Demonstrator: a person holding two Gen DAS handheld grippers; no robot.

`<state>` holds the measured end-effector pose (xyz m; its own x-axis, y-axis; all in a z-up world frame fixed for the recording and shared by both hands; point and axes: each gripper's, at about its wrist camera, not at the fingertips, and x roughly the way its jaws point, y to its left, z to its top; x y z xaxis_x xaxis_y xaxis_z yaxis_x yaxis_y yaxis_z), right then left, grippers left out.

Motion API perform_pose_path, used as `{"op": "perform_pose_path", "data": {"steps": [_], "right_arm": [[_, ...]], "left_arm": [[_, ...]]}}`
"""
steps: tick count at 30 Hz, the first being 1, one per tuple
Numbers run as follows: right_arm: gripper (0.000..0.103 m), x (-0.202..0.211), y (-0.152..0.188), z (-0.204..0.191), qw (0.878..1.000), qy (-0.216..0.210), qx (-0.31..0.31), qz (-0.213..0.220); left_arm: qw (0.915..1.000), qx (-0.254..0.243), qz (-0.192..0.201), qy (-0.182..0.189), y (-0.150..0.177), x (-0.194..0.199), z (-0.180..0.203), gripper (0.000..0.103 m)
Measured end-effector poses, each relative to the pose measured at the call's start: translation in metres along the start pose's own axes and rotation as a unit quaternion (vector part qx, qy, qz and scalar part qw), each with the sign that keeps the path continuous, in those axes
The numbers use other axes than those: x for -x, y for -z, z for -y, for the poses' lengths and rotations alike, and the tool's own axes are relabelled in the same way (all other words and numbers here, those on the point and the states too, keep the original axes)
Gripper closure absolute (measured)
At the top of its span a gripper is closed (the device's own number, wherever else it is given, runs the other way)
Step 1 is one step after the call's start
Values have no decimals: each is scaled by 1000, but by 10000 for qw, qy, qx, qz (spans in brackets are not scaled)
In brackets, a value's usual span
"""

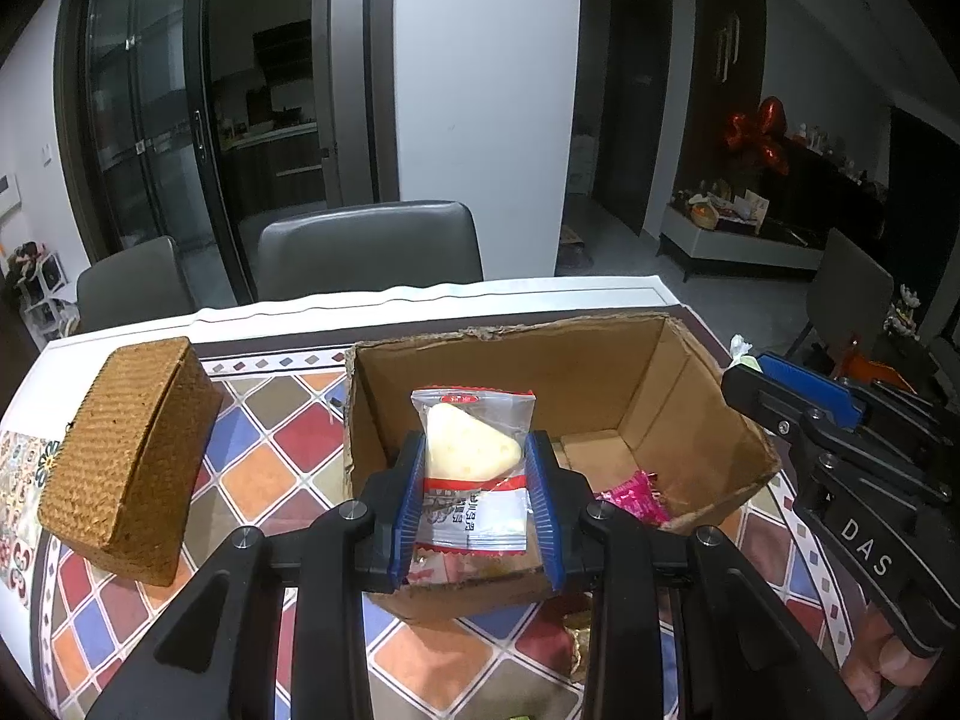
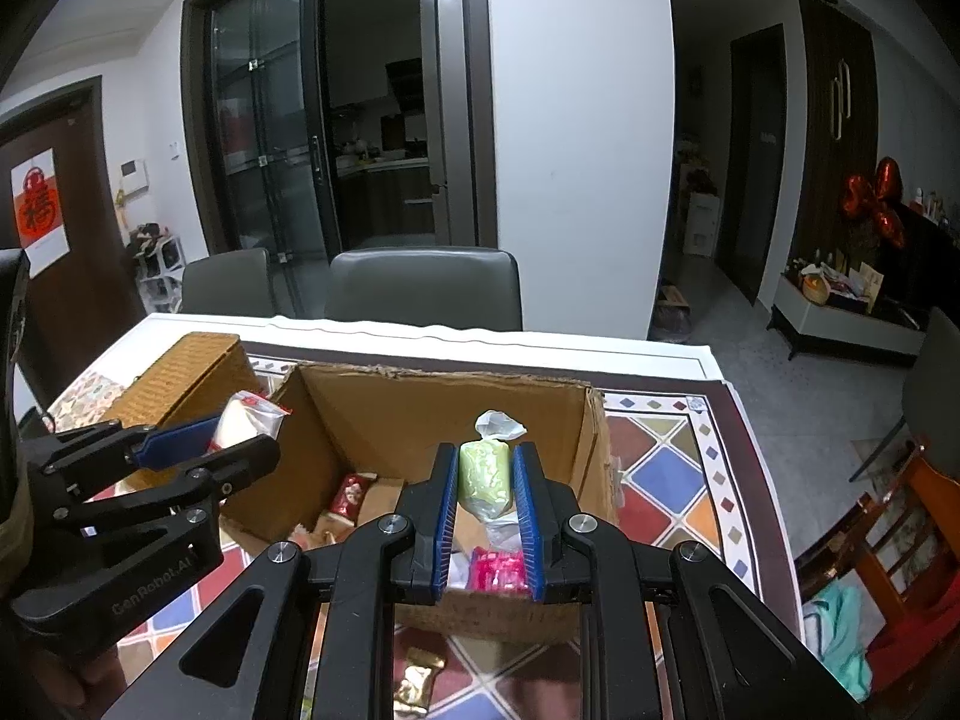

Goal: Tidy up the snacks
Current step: 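Open both grippers to drop the bread packet and sweet into the box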

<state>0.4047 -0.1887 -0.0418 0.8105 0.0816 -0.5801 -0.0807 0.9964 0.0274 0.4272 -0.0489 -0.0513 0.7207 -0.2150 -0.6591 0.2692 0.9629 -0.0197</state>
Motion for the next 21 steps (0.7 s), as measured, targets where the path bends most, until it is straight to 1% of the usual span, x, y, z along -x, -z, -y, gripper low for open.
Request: {"op": "perform_pose_path", "data": {"steps": [9,12,14,15,16,17,19,20,21], "right_arm": [[83,-16,0,3,10000,4,43,-29],[82,-17,0,4,10000,19,59,4],[82,-17,0,3,9999,57,104,32],[81,-17,0,3,9999,75,127,32],[75,-18,0,3,9999,87,143,27],[70,-18,0,4,9999,91,139,31],[49,-17,0,4,9998,129,126,61],[44,-16,0,5,9997,165,141,91],[37,-15,0,5,9996,225,152,117]], "left_arm": [[10000,-20,-92,17,-2,-16,2,69],[10000,-15,-91,-1,-1,-17,3,68],[10000,-32,-85,-21,-1,-16,4,60],[10000,-28,-73,-31,-1,-15,4,51],[10000,-19,-51,-51,-1,-14,4,42],[9999,-11,3,-111,-1,-11,4,40],[9999,14,28,-152,-2,-9,3,37],[9999,35,28,-156,-2,-8,3,35],[9998,54,36,-179,-2,-7,2,32]]}}
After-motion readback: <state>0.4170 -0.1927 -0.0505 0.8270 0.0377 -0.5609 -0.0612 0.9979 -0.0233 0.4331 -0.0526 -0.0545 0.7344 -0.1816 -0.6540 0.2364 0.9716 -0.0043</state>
